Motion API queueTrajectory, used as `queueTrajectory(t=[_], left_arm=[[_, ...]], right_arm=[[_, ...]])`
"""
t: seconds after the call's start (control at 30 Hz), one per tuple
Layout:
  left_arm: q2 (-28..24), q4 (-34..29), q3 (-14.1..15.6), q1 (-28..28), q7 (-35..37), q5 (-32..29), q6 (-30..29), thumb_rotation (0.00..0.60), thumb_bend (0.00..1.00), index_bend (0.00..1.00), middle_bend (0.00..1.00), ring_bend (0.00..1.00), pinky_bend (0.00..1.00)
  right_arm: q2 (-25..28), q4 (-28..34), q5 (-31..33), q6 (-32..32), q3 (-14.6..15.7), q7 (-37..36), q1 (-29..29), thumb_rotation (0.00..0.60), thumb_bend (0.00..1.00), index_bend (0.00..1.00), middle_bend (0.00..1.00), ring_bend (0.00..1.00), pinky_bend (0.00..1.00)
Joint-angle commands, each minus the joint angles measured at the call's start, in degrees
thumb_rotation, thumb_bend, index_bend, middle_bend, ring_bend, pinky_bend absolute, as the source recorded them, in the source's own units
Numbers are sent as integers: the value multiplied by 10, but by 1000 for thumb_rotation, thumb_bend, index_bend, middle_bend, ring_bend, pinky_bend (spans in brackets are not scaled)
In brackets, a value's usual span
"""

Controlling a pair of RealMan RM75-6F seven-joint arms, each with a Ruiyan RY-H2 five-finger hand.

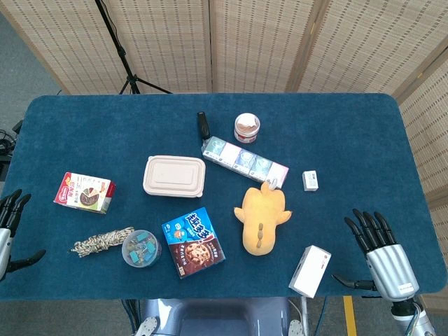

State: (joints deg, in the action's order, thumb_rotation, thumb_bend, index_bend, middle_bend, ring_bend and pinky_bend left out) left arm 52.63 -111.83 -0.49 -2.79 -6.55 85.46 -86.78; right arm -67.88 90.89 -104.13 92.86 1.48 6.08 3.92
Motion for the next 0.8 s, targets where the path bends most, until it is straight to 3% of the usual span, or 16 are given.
queueTrajectory(t=[0.03,0.3,0.6,0.8], left_arm=[[0,0,0,0,1,0,1,600,0,0,0,0,0],[-2,2,-1,1,9,4,0,600,0,0,0,0,0],[1,-1,-11,-5,0,-19,10,600,0,0,0,0,0],[6,-3,-16,-11,-17,-39,22,600,0,0,0,0,0]], right_arm=[[0,-5,-5,-2,4,-8,3,0,0,0,0,0,0],[-1,-19,-33,-37,23,-61,30,0,0,0,0,0,0],[13,-2,-71,-157,28,-126,133,0,0,0,0,0,0],[-15,-39,-97,-203,24,-157,194,0,0,0,0,0,0]])
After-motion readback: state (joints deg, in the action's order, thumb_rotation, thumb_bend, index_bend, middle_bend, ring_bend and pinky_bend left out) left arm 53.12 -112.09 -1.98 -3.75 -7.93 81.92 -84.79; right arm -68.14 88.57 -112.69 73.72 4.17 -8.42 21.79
